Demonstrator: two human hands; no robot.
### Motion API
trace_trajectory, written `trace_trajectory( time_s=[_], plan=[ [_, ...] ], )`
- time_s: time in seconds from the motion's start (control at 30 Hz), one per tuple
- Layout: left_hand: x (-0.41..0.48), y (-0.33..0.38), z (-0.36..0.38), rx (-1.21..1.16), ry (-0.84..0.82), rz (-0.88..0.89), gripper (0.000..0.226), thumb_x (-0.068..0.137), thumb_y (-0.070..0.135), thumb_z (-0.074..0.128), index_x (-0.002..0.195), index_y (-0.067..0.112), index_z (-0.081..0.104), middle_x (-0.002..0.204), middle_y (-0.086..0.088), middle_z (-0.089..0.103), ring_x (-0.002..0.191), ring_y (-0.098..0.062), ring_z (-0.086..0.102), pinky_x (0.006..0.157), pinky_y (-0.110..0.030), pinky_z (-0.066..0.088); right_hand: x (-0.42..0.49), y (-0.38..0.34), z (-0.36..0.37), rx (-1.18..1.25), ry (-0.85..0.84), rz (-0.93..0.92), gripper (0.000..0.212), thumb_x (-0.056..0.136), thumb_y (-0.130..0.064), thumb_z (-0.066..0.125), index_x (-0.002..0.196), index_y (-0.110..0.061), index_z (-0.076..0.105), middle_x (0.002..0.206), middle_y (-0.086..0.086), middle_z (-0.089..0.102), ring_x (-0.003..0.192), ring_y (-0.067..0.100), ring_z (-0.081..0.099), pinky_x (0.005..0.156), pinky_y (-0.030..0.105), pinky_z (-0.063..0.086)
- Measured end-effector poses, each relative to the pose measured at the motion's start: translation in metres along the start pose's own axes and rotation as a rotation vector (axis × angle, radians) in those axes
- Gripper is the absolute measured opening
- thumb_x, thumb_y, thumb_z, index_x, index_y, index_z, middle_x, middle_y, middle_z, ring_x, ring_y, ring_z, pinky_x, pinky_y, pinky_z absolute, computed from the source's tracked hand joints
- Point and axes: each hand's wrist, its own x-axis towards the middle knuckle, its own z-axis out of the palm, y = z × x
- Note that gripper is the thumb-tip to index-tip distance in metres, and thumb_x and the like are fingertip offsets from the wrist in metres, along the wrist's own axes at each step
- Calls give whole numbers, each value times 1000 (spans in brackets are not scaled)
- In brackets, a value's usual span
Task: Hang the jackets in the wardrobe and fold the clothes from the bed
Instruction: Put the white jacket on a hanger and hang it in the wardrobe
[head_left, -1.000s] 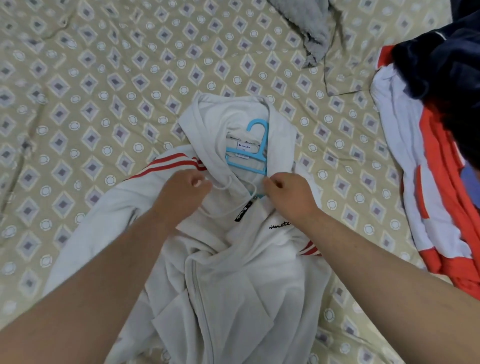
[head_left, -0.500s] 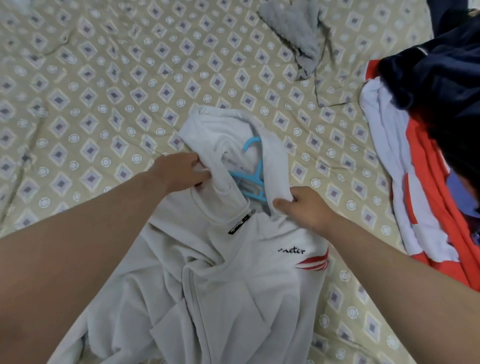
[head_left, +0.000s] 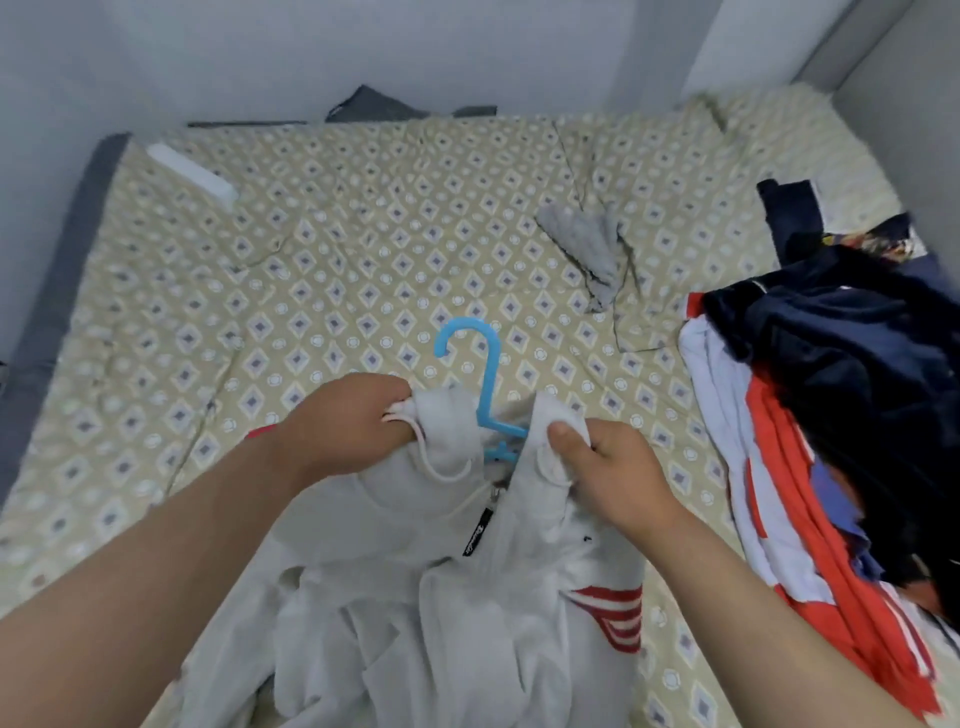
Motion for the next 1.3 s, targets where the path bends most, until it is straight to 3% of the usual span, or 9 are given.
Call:
trace_trajectory(
  time_s=[0.3, 0.47, 0.57, 0.7, 0.87, 0.97, 1.07, 1.17, 1.3],
  plan=[
    [-99, 55, -132, 136, 487, 176, 39, 66, 59, 32, 67, 25, 50, 72, 4, 60, 79, -28, 61, 62, -33, 36, -68, -180, -75, -6, 32, -183, 36, 103, -34, 47, 75, -12, 52, 82, 3, 55, 75, 15, 51, 77, 37, 41],
    [-136, 89, -209, 101, 579, 178, 33, 65, 58, 31, 77, 37, 52, 72, 10, 56, 86, -27, 63, 67, -35, 45, -103, -275, -112, -22, 86, -368, 32, 100, -23, 54, 91, 7, 61, 92, 25, 65, 77, 15, 51, 67, 33, 36],
    [-160, 111, -253, 93, 655, 240, 38, 70, 50, 35, 84, 22, 58, 87, 4, 67, 90, -28, 63, 75, -42, 51, -132, -327, -130, 23, 167, -471, 30, 93, -20, 61, 90, 9, 65, 76, 14, 63, 71, 12, 48, 64, 32, 35],
    [-190, 137, -297, 42, 722, 263, 28, 71, 34, 41, 79, 15, 60, 84, -2, 67, 88, -29, 62, 72, -41, 49, -182, -382, -148, 312, 310, -526, 13, 92, -4, 63, 85, -6, 74, 76, 1, 68, 71, 10, 59, 67, 26, 48],
    [-230, 166, -337, -62, 892, 310, 11, 70, 30, 41, 67, 26, 50, 66, 6, 55, 71, -26, 54, 63, -40, 47, -244, -421, -191, 895, 103, -519, 24, 91, 8, 49, 92, -4, 69, 79, 10, 71, 75, 23, 69, 67, 35, 59],
    [-261, 193, -354, -66, 968, 363, 13, 76, 30, 41, 66, 28, 49, 66, 8, 54, 69, -21, 52, 62, -38, 43, -258, -423, -214, 371, 460, -585, 16, 91, -15, 59, 84, -11, 72, 87, 12, 73, 87, 32, 69, 90, 53, 56],
    [-289, 217, -368, -45, 971, 399, 14, 81, 25, 45, 68, 23, 50, 67, 8, 55, 67, -18, 52, 62, -36, 40, -283, -430, -242, -153, 625, -727, 33, 102, -27, 47, 115, -3, 65, 119, 11, 64, 115, 22, 53, 102, 34, 40],
    [-311, 242, -373, -6, 961, 429, 12, 73, 27, 41, 71, 21, 51, 69, 6, 57, 69, -21, 54, 63, -42, 46, -310, -438, -274, -752, 413, -700, 43, 101, -47, 39, 116, -14, 60, 119, -6, 61, 116, 20, 54, 98, 33, 42],
    [-330, 274, -375, 20, 906, 474, 12, 73, 24, 40, 74, 20, 52, 73, 7, 58, 73, -21, 56, 69, -48, 49, -324, -440, -286, -687, 286, -645, 26, 96, -43, 58, 91, -17, 63, 85, -4, 64, 80, 14, 59, 71, 29, 46]
  ],
)
